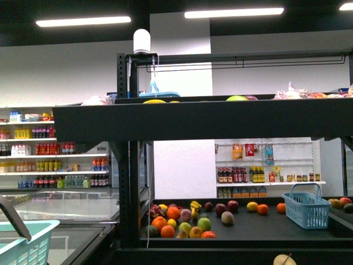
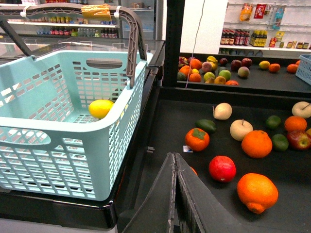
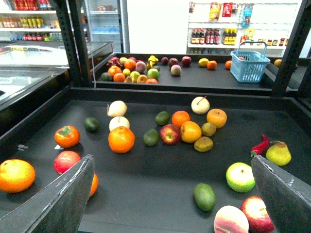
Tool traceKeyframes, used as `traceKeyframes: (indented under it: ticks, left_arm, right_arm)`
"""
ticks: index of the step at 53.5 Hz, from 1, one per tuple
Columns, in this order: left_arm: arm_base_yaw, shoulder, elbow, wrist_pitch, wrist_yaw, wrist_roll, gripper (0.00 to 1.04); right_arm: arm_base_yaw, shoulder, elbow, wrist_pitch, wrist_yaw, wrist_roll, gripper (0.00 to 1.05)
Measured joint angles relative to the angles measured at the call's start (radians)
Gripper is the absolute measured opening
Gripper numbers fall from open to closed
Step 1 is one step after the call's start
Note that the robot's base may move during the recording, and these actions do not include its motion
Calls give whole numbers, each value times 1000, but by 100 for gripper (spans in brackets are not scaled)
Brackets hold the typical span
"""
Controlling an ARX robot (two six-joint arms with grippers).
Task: Pick lemon from shelf
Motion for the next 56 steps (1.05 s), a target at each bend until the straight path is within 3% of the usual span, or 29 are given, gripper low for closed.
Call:
traceKeyframes:
  ticks: [27, 56]
  left_arm:
    - [0, 0, 0, 0, 0, 1, 99]
    - [0, 0, 0, 0, 0, 2, 97]
  right_arm:
    - [0, 0, 0, 0, 0, 0, 97]
    - [0, 0, 0, 0, 0, 0, 97]
